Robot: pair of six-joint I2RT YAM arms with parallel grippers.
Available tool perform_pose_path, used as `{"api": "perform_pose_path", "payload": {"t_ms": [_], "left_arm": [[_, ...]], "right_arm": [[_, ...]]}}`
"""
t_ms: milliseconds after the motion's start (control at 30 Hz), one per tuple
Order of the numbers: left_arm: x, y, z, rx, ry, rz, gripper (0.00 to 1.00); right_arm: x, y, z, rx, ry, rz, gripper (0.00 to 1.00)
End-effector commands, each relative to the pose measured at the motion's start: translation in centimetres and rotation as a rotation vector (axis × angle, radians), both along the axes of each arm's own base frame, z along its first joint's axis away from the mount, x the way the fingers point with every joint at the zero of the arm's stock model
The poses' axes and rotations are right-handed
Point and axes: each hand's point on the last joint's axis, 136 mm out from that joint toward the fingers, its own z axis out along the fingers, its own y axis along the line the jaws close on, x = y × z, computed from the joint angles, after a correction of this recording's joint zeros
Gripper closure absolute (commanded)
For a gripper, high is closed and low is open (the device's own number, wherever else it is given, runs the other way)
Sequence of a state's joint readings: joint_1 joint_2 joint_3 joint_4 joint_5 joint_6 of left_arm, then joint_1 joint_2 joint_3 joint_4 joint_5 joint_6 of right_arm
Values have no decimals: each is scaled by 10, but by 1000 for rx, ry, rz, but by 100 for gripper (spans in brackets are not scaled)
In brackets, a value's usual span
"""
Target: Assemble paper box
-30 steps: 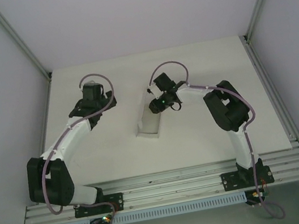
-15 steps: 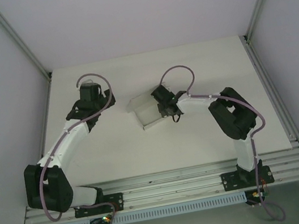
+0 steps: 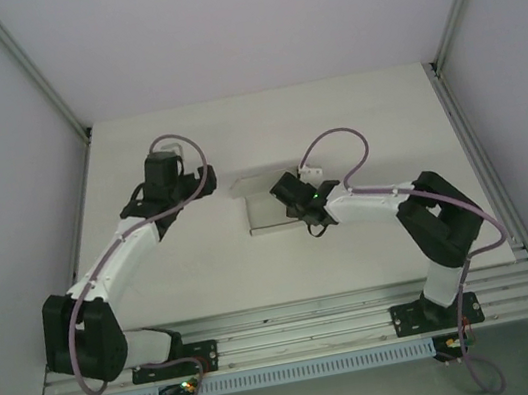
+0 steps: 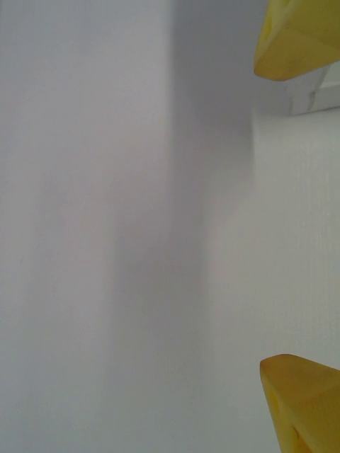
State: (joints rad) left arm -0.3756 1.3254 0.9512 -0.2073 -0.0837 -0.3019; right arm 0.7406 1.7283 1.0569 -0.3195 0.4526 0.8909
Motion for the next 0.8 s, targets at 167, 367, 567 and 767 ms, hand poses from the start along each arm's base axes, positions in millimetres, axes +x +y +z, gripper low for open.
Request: {"api": "perform_pose_path", "payload": {"t_ms": [167,367,567,767], "left_arm": [[-47,-45,60,-38,-206,-422,0],[-67,-80,35,39,-73,-651,0],[-64,-93,17,114,-17,-748,0],[-51,-93,-6,188,97,-762,1]], "right_arm": [[16,-18,102,-318,-272,375,0],[24,-7,135,-194,-316,751,0],[2,17,136,-183,-317,1120,1],[27,5,125,-229,-193,1124,5]]}}
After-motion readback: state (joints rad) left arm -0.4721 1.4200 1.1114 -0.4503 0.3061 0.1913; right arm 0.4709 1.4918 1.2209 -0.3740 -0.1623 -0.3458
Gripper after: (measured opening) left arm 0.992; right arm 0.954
